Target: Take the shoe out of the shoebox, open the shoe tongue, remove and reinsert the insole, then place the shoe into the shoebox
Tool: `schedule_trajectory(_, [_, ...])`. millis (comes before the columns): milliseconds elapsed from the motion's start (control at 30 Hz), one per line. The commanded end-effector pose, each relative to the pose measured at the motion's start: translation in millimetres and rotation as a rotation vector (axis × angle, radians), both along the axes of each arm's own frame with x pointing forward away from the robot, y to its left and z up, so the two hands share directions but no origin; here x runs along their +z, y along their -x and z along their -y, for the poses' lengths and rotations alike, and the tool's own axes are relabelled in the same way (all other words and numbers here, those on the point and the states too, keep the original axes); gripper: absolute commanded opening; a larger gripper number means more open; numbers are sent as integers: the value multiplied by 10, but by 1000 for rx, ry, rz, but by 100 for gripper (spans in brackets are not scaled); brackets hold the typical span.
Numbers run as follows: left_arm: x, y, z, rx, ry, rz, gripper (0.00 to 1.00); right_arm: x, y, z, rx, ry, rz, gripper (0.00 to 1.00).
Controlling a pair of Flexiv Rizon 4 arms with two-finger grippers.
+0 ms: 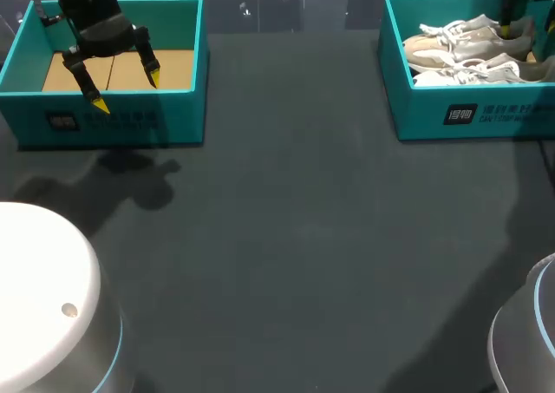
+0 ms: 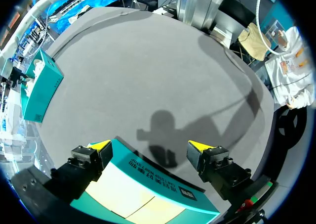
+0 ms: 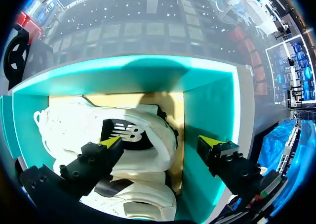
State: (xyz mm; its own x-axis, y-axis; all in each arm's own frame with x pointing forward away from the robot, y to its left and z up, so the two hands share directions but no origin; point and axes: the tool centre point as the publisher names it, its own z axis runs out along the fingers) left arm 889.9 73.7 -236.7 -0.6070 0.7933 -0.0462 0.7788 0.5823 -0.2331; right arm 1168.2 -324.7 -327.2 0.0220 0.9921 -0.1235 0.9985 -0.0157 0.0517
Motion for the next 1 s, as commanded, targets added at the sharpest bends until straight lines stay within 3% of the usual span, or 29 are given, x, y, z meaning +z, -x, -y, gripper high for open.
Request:
schedule_trajectory(33, [4,-5,-2,-1,-2,0,100,253,187,-74,5,-12,19,100])
schedule_trajectory(433, [4,-5,-2,-1,-2,0,100,764,542,-385,63,-69,23,100])
schedule_trajectory(700, [407,15,-93,369,40,-47,100,955,926,-602,80,-47,33,100])
schedule_trajectory(800, [499,14,-203,586,-17,-65,100,948,1010,-668,93,-44,21,100])
schedule_trajectory(833, [531,9,-270,717,-96,11,100,948,1010,-668,93,-44,21,100])
schedule_trajectory(867, [580,33,-324,751,-124,115,100,948,1010,-668,93,-44,21,100])
schedule_trajectory(1000, [580,33,-324,751,-124,115,100,948,1010,-668,93,-44,21,100])
